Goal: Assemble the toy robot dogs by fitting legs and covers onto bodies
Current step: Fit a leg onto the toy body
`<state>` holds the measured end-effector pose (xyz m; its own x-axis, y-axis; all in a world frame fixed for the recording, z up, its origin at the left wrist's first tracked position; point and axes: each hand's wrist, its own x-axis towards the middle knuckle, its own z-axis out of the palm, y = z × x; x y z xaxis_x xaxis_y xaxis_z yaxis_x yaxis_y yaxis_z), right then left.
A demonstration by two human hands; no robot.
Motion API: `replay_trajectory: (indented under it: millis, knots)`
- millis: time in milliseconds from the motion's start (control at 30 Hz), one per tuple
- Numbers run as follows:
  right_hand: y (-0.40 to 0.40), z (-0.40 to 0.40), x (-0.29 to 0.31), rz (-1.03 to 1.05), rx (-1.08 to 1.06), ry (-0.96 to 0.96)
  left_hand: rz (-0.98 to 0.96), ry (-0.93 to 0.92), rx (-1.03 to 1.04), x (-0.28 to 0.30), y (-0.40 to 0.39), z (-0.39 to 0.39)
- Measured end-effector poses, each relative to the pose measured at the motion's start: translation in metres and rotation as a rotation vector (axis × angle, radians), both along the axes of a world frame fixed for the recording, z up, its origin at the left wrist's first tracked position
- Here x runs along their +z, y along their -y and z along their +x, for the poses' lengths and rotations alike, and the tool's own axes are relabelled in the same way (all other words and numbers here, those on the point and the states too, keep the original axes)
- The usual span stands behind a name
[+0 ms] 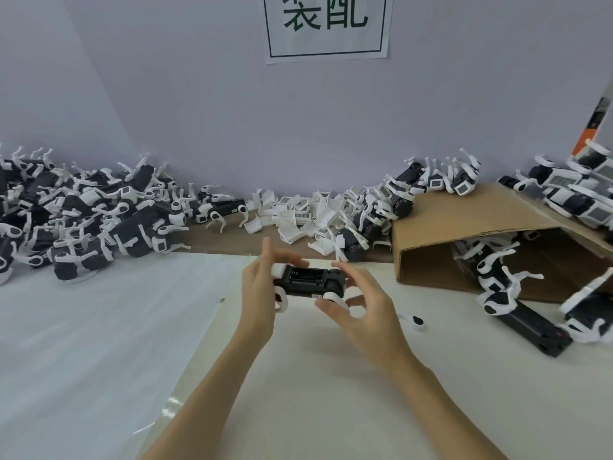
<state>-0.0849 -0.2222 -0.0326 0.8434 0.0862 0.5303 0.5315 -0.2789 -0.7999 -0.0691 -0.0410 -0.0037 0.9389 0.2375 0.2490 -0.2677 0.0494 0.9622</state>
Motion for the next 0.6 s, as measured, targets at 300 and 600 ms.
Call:
replay_trajectory:
  millis: [300,600]
  knots:
    - [-0.009,-0.002,0.0,-0.046,-0.04,-0.188,0.02,-0.376,0.037,0.001,-0.004,0.006]
    - [-0.005,-0.001,0.001,0.103,0.078,-0.252,-0.008,-0.296,0.157,-0.006,0.0,0.011]
